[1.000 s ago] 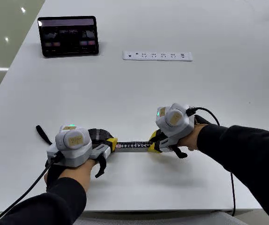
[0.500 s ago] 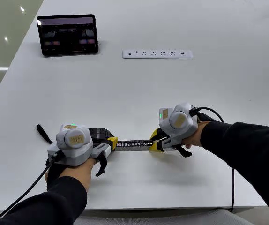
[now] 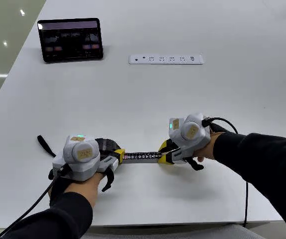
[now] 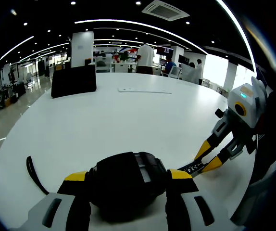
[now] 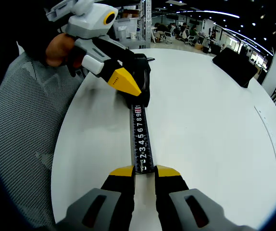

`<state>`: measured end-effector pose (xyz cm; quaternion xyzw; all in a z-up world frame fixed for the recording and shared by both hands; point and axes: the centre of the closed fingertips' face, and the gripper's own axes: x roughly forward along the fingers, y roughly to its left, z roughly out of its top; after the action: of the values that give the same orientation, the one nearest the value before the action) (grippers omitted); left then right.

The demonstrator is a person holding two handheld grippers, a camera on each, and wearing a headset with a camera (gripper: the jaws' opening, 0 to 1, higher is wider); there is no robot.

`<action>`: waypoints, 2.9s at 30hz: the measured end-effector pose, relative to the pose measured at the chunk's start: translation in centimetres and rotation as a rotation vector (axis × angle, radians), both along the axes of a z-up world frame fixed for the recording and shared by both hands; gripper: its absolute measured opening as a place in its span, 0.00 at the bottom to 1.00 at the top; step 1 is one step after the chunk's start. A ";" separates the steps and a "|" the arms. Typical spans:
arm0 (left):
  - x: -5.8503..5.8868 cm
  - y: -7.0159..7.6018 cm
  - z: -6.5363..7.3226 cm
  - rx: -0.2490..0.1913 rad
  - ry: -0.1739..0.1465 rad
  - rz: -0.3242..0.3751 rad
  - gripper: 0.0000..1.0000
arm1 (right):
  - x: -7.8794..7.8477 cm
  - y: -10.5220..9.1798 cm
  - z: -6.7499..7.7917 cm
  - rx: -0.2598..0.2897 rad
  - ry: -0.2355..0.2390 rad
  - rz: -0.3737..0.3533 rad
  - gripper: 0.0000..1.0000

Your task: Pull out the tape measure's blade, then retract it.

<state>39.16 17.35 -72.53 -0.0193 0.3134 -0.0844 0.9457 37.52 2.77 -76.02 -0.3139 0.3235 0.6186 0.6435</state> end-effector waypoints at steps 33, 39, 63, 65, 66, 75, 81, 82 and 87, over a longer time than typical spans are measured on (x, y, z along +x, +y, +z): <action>-0.2 0.3 0.2 -0.073 0.016 0.009 0.57 | 0.0 3.0 0.0 0.056 0.030 -0.017 0.11; -0.2 0.3 0.2 -0.073 0.017 0.010 0.57 | 0.0 3.6 0.1 0.061 0.025 -0.008 0.11; -0.2 0.2 0.1 -0.076 0.020 0.009 0.58 | 0.0 5.6 0.0 0.086 0.046 -0.035 0.10; -0.3 0.2 0.1 -0.081 0.022 0.006 0.58 | 0.0 5.8 0.0 0.091 0.042 -0.031 0.10; -0.3 0.2 0.1 -0.079 0.023 0.002 0.58 | -0.1 6.1 0.0 0.093 0.043 -0.030 0.10; -0.3 0.2 0.1 -0.080 0.023 0.004 0.58 | -0.2 6.8 0.0 0.106 0.042 -0.031 0.10; -0.3 0.2 0.2 -0.084 0.025 0.006 0.58 | -0.4 7.5 0.0 0.100 0.048 -0.030 0.10; -0.2 0.2 0.2 -0.085 0.025 0.006 0.58 | -0.4 7.6 0.0 0.100 0.047 -0.028 0.10; -0.3 0.3 0.2 -0.089 0.027 0.002 0.58 | -0.5 8.0 -0.1 0.103 0.058 -0.035 0.10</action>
<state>38.88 17.61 -72.34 -0.0630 0.3220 -0.0969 0.9397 37.05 10.81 -76.15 -0.2566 0.3155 0.6318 0.6599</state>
